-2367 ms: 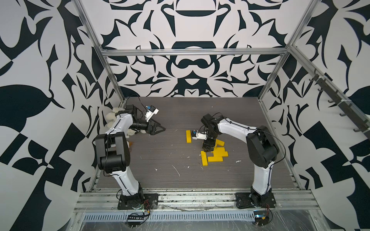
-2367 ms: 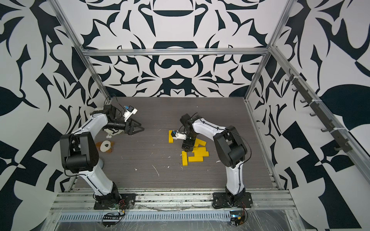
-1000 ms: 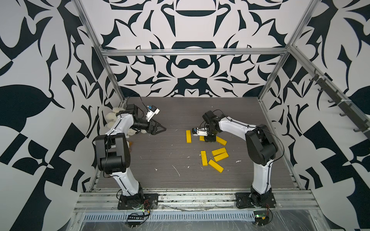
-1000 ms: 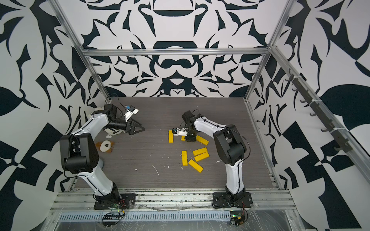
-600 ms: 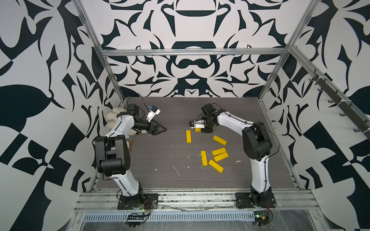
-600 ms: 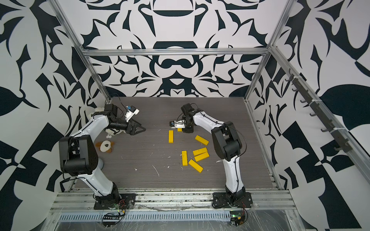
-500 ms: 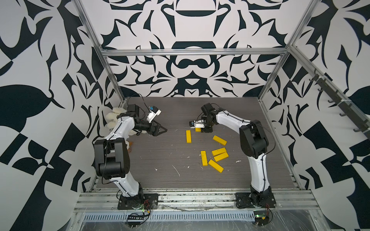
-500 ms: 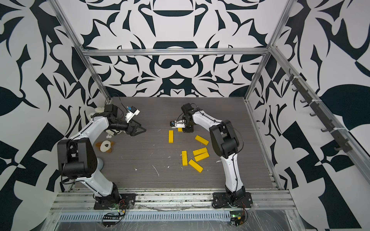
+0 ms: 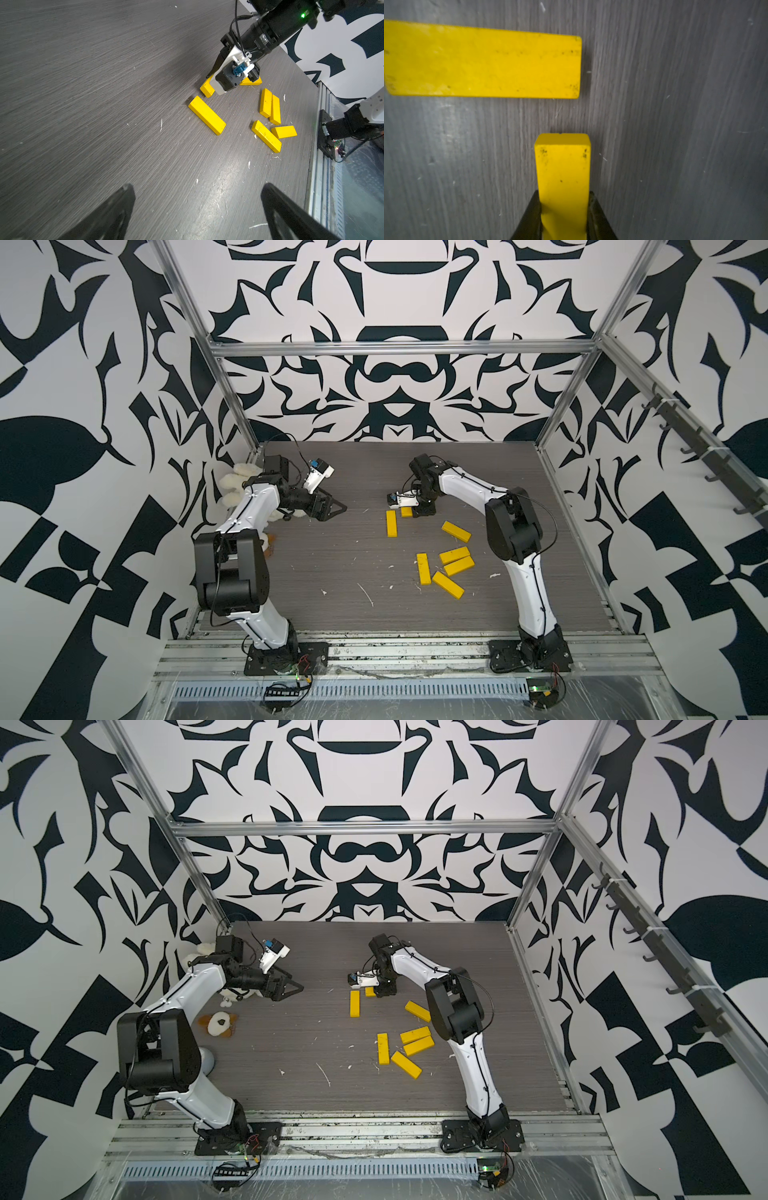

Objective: Assemble the number 8 with building blocks
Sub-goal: Assemble the building block at the center of the board.

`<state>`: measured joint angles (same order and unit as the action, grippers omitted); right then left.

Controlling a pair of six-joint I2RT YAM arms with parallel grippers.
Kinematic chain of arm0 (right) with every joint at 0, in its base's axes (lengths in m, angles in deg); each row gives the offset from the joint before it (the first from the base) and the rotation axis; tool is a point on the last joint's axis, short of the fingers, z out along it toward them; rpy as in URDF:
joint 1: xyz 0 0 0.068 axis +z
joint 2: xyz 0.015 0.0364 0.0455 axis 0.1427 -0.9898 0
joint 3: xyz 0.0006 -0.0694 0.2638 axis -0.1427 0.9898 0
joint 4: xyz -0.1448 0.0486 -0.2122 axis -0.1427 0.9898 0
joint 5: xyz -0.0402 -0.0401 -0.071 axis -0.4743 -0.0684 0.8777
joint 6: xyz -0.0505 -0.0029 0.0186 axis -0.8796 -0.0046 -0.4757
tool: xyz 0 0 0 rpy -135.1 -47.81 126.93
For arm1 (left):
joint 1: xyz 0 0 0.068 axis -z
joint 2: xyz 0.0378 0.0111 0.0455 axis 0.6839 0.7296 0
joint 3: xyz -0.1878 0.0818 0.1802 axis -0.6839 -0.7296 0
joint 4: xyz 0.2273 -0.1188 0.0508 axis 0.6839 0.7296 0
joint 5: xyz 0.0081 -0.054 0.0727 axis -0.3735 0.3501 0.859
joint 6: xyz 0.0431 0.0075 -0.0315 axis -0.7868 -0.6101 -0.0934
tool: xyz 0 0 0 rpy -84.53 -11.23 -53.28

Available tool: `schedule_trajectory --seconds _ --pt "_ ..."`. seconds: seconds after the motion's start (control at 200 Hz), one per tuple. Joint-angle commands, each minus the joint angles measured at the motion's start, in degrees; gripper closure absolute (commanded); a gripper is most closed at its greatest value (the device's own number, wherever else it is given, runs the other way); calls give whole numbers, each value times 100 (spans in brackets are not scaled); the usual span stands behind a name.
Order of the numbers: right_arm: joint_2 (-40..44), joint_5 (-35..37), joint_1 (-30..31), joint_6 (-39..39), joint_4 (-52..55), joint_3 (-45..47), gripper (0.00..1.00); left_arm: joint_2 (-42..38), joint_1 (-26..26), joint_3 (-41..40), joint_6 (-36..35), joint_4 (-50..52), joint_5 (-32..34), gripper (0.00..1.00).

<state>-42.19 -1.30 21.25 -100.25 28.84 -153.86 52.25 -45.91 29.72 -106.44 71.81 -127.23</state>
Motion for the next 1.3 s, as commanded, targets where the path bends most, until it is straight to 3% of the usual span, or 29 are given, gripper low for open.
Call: schedule_trajectory --seconds 0.0,0.91,1.295 --pt "-49 -34 78 189 308 -327 99 -184 -4 -70 55 -63 -6 1" --pt "-325 170 219 163 479 -754 95 -296 -4 -109 63 -77 -59 1" --pt "-430 318 241 -3 517 -899 86 -165 -3 -39 46 -22 -53 1"
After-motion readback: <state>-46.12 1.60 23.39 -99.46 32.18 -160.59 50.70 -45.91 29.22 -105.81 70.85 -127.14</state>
